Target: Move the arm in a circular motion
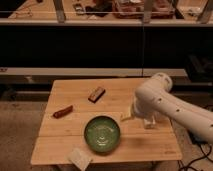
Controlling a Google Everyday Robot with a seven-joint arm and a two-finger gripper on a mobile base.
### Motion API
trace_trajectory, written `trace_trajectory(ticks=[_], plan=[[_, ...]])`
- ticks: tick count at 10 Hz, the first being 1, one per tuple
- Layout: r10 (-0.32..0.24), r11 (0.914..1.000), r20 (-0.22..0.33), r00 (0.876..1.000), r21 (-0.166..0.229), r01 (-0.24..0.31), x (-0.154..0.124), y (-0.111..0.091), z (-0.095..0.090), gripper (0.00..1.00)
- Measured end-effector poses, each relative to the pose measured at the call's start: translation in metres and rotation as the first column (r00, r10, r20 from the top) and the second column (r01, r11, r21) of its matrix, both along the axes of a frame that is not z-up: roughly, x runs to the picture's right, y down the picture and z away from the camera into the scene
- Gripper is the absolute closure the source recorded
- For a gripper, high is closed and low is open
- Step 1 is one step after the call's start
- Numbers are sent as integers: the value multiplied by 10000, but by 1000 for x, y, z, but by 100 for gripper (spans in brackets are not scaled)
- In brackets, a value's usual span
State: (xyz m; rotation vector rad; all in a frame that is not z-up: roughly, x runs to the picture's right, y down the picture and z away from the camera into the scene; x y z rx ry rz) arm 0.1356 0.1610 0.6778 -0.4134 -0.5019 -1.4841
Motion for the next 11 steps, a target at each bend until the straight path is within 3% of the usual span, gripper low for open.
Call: trace_trajectory(ticks=[2,4,5,7,8,9,10,11], plan=[[-892,9945,989,9911,-464,942,-58,42,-20,20],[-1750,9813,2095,9620,-420,1877,-112,53,-25,20],[-2473,9652,3033,9203,-58,2613,-158,46,-23,20],[-3380,9379,3988,8524,674,3404,-214,24,-10,20],[-4071,9103,4423,7991,1250,3945,-253,2,7,20],[-4780,8756,4593,7487,1818,4475,-287,-26,31,20],[-5277,8476,4513,7196,2242,4809,-305,-56,56,20],[-5669,8226,4315,7017,2503,5106,-313,-89,81,20]])
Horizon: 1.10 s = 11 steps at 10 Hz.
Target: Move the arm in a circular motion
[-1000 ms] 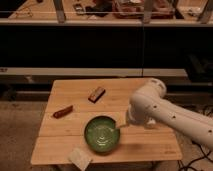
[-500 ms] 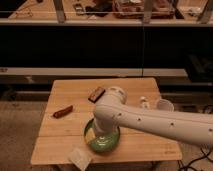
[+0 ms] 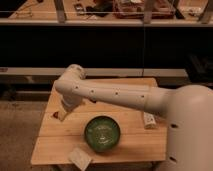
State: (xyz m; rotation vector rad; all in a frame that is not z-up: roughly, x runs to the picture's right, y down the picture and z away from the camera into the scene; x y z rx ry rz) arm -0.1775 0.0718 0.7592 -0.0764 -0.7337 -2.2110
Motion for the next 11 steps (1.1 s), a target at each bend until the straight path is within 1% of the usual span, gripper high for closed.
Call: trace_trajectory(ticks=[1,2,3,4,5,6,7,8,9,10,11], plan=[[-34,9995,-66,10000,315,36,0,-34,22,20],[179,9981,-317,9993,594,-160,13,-72,42,20],[567,9951,-544,9969,846,-519,30,-103,55,20],[1450,9839,-1133,9829,1215,-1312,76,-147,71,20],[2051,9726,-1493,9673,1413,-1844,109,-166,78,20],[2650,9584,-1874,9459,1593,-2369,145,-180,83,20],[3514,9321,-2446,9037,1825,-3130,198,-191,87,20],[4359,8985,-3059,8464,2028,-3894,258,-190,87,20],[4915,8707,-3512,7969,2134,-4430,301,-180,84,20],[5486,8351,-4082,7297,2243,-5024,352,-160,77,20],[5985,7935,-4721,6473,2381,-5600,407,-128,64,20]])
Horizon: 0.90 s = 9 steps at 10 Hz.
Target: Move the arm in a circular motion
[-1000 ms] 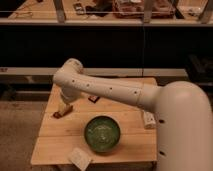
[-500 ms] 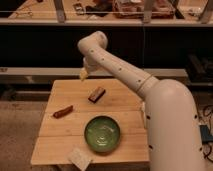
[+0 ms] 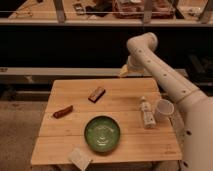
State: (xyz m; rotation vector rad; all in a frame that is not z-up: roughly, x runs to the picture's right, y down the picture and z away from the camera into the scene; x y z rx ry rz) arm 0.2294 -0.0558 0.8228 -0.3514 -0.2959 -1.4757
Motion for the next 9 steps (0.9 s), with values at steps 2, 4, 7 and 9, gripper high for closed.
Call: trace_trajectory(ticks=[2,4,7,9], plan=[[813,9954,-555,9951,-454,-839,41,54,-28,20],[1121,9885,-551,9922,-962,-1170,41,112,-63,20],[-417,9850,100,9991,-1674,428,-30,188,-114,20],[-1850,9633,667,9805,-1853,1944,-88,220,-140,20]])
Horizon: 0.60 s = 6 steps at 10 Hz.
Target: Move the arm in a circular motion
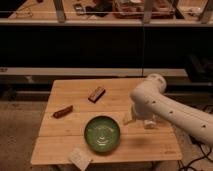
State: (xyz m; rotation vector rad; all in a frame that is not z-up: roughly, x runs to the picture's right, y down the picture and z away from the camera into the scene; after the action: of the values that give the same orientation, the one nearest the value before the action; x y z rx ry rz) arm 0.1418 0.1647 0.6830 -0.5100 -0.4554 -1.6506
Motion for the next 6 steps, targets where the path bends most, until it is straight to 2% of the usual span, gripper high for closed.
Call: trace_trajectory(ticks=[1,2,3,4,5,6], plan=[[-735,9970,586,9956,-179,747,-39,15,-10,20],[-1171,9924,1057,9875,-255,1204,-67,21,-14,20],[-1612,9851,1714,9719,-321,1690,-102,27,-16,20],[-2123,9738,2573,9427,-248,2261,-147,27,-14,20],[-2421,9653,3159,9174,-168,2605,-178,25,-12,20],[-2725,9561,3756,8858,24,2931,-211,17,-5,20]])
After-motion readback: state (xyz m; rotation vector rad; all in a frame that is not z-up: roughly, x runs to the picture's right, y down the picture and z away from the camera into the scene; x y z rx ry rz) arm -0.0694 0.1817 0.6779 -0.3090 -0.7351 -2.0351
